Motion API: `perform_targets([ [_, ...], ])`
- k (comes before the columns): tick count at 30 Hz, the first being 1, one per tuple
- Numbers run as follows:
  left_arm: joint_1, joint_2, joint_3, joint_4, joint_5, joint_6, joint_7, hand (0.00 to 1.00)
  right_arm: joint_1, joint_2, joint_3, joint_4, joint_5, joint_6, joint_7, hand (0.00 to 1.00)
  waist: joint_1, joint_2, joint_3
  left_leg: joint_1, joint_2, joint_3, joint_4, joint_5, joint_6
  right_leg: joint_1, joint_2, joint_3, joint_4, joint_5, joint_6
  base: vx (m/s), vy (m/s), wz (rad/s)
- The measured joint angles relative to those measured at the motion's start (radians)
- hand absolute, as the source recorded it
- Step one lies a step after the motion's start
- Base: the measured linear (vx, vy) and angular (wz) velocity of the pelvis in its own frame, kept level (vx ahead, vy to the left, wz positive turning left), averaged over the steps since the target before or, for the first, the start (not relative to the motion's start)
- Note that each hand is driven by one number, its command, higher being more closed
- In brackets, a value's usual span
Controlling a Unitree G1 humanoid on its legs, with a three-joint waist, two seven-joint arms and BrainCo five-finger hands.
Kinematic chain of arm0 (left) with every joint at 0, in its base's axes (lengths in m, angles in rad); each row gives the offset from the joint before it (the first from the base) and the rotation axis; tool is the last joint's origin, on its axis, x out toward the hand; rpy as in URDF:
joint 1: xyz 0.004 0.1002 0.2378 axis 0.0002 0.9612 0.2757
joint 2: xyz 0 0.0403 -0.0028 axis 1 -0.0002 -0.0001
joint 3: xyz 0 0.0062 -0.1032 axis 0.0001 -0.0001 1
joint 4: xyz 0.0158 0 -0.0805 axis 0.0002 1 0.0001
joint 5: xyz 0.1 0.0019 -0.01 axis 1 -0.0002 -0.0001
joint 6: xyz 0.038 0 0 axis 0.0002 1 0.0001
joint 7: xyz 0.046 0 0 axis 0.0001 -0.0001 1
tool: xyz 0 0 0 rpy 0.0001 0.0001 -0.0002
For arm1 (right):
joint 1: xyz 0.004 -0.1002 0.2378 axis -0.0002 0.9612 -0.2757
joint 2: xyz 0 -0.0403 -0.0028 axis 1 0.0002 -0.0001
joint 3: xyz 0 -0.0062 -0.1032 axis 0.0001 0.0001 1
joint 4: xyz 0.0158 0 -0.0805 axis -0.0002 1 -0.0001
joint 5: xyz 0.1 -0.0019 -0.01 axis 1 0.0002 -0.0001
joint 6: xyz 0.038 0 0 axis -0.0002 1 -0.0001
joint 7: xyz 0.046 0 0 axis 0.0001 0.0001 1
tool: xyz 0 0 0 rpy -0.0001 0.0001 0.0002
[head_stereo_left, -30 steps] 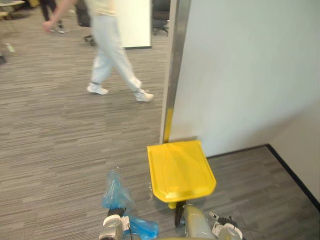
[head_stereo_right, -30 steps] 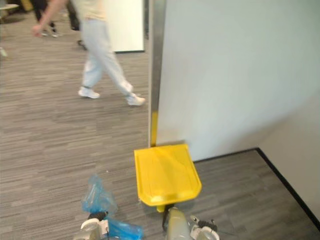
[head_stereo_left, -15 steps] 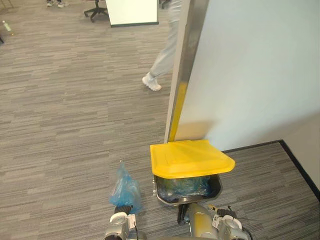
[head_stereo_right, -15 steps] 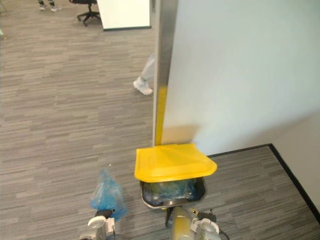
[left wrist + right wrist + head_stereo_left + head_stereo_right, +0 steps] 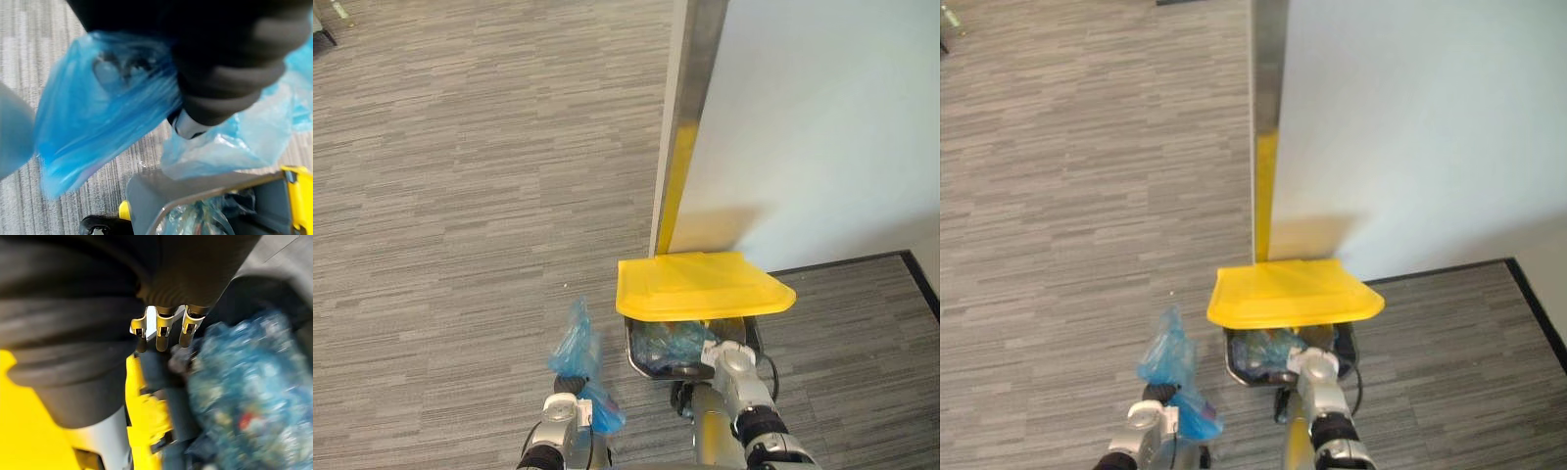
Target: Gather rubbish on tea table into small bin, then transfer packed bag to large trash can.
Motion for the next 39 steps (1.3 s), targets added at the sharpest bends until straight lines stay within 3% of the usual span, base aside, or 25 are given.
perform_targets([
  [3, -0.003, 0.009, -0.048, -0.095, -0.022, -0.020, 0.013, 1.00, -0.064, -0.023, 0.031, -0.036, 0.002, 0.000, -0.019, 0.00, 0.000, 0.017, 0.019, -0.062, 0.001, 0.006, 0.067, -0.036, 0.028, -0.025, -0.002, -0.004, -0.011, 0.029, 0.002, -0.16, -0.050, 0.08],
  [6, -0.024, 0.013, -0.088, -0.174, -0.042, -0.028, 0.024, 1.00, -0.133, -0.052, 0.043, -0.077, 0.010, 0.001, -0.029, 0.00, 0.008, 0.026, 0.054, -0.127, 0.009, -0.007, 0.143, -0.078, 0.019, -0.054, -0.003, -0.008, -0.017, 0.059, 0.010, -0.19, -0.065, 0.01],
  [12, -0.024, 0.039, -0.172, -0.365, -0.089, -0.040, 0.027, 1.00, -0.265, -0.085, 0.045, -0.137, 0.050, 0.011, -0.053, 0.00, 0.016, 0.022, 0.082, -0.229, 0.033, -0.050, 0.205, -0.080, 0.020, -0.078, 0.029, -0.029, -0.091, 0.116, 0.009, -0.13, -0.097, 0.09],
  [23, -0.128, 0.061, -0.370, -0.740, -0.232, -0.104, 0.053, 1.00, -0.507, -0.126, 0.018, -0.142, 0.088, 0.014, -0.071, 0.00, 0.020, -0.012, 0.139, -0.299, 0.104, -0.109, 0.207, -0.077, 0.014, -0.101, 0.106, -0.086, -0.155, 0.119, 0.002, -0.06, -0.123, 0.01],
  [26, -0.166, 0.072, -0.402, -0.802, -0.240, -0.112, 0.055, 1.00, -0.553, -0.133, -0.004, -0.125, 0.088, 0.015, -0.070, 0.00, 0.019, -0.026, 0.154, -0.312, 0.100, -0.126, 0.213, -0.072, 0.009, -0.111, 0.109, -0.110, -0.154, 0.120, 0.000, -0.05, -0.105, 0.06],
  [27, -0.169, 0.071, -0.407, -0.817, -0.241, -0.112, 0.055, 1.00, -0.566, -0.133, -0.007, -0.112, 0.089, 0.016, -0.070, 0.00, 0.020, -0.028, 0.154, -0.314, 0.100, -0.130, 0.218, -0.075, 0.014, -0.111, 0.113, -0.116, -0.156, 0.120, 0.000, -0.07, -0.140, -0.17],
  [28, -0.176, 0.069, -0.422, -0.840, -0.246, -0.115, 0.055, 1.00, -0.586, -0.135, -0.013, -0.106, 0.092, 0.022, -0.069, 0.00, 0.040, -0.014, 0.154, -0.326, 0.130, -0.147, 0.201, -0.076, 0.027, -0.136, 0.123, -0.126, -0.108, 0.088, 0.009, -0.05, -0.202, -0.06],
  [29, -0.199, 0.062, -0.429, -0.848, -0.257, -0.131, 0.050, 1.00, -0.609, -0.146, -0.031, -0.107, 0.096, 0.023, -0.072, 0.00, 0.027, -0.029, 0.165, -0.337, 0.134, -0.116, 0.224, -0.065, 0.002, -0.258, 0.106, -0.001, 0.251, 0.046, -0.150, -0.02, -0.228, 0.52],
  [30, -0.204, 0.059, -0.441, -0.861, -0.258, -0.134, 0.050, 1.00, -0.617, -0.156, -0.046, -0.102, 0.096, 0.020, -0.073, 0.00, -0.007, -0.050, 0.165, -0.367, 0.105, -0.134, 0.248, -0.052, -0.011, -0.230, 0.079, 0.098, 0.269, -0.024, -0.094, 0.04, -0.275, 0.63],
  [31, -0.207, 0.037, -0.451, -0.872, -0.261, -0.140, 0.052, 1.00, -0.653, -0.172, -0.061, -0.076, 0.098, 0.019, -0.069, 0.00, 0.007, -0.037, 0.169, -0.401, 0.120, -0.141, 0.288, -0.054, -0.049, -0.234, 0.075, 0.054, 0.235, -0.017, -0.079, 0.01, -0.184, 0.35],
  [33, -0.208, 0.041, -0.471, -0.871, -0.276, -0.140, 0.051, 1.00, -0.677, -0.166, -0.073, -0.048, 0.113, 0.021, -0.069, 0.00, 0.024, -0.036, 0.169, -0.410, 0.099, -0.113, 0.315, -0.061, -0.038, -0.226, 0.077, 0.010, 0.161, 0.037, -0.080, -0.08, -0.076, -0.39],
  [39, -0.233, 0.039, -0.507, -0.870, -0.272, -0.137, 0.051, 1.00, -0.691, -0.167, -0.094, -0.011, 0.115, 0.023, -0.072, 0.00, 0.016, -0.037, 0.169, -0.397, 0.081, -0.101, 0.250, -0.029, -0.060, -0.179, 0.072, 0.005, 0.059, 0.112, -0.075, -0.06, 0.036, 0.02],
])
